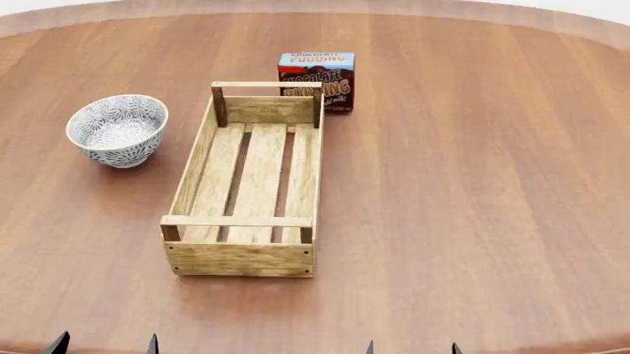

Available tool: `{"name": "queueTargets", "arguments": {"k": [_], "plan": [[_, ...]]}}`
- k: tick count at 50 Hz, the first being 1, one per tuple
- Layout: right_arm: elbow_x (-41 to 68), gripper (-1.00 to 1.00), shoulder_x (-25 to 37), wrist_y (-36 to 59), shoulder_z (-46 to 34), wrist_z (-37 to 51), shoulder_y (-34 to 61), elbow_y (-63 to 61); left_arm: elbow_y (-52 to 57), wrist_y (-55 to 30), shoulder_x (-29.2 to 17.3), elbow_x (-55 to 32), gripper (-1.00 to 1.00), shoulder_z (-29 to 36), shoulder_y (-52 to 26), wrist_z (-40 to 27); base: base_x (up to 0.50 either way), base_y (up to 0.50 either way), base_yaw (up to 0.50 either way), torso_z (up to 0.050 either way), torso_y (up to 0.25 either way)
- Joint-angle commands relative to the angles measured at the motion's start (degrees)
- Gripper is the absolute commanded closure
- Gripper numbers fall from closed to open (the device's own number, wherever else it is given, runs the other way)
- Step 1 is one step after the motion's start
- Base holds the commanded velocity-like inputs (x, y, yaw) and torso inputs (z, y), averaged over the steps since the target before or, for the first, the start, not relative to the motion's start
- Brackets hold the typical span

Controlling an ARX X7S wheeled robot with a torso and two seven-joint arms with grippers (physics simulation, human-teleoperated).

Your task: Pick up the bowl on the left and put it in the tray.

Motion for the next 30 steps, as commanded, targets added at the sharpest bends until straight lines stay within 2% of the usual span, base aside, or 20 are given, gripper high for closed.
{"name": "queueTargets", "arguments": {"k": [1, 11, 17, 24, 30], "plan": [[0.87, -1.00, 0.87, -0.24, -1.14, 1.14, 0.11, 0.33, -0.25, 0.17, -1.53, -1.53, -1.00, 1.80, -0.12, -1.80, 0.00, 0.00, 0.00, 0.000, 0.000], [2.30, -1.00, 2.64, 0.37, -3.17, 3.31, 0.32, -0.07, 0.07, 1.52, -2.94, -1.85, -1.00, 3.50, -0.12, -4.17, 0.00, 0.00, 0.00, 0.000, 0.000], [3.48, -1.00, 3.25, 1.06, -3.73, 3.73, 0.45, -0.18, -0.08, -1.29, -3.49, 0.10, -1.00, 4.47, -0.78, -6.76, 0.00, 0.00, 0.00, 0.000, 0.000], [5.49, -1.00, 3.85, -1.03, -4.31, 3.03, 0.35, 0.23, -0.26, 1.34, -4.22, -1.09, -1.00, 5.52, -0.46, -6.16, 0.00, 0.00, 0.00, 0.000, 0.000], [5.77, -1.00, 4.31, -1.22, -4.79, 3.68, 0.03, -0.12, -0.51, 0.87, -4.71, -2.09, -1.00, 6.10, -0.52, -5.90, 0.00, 0.50, 0.00, 0.000, 0.000]]}}
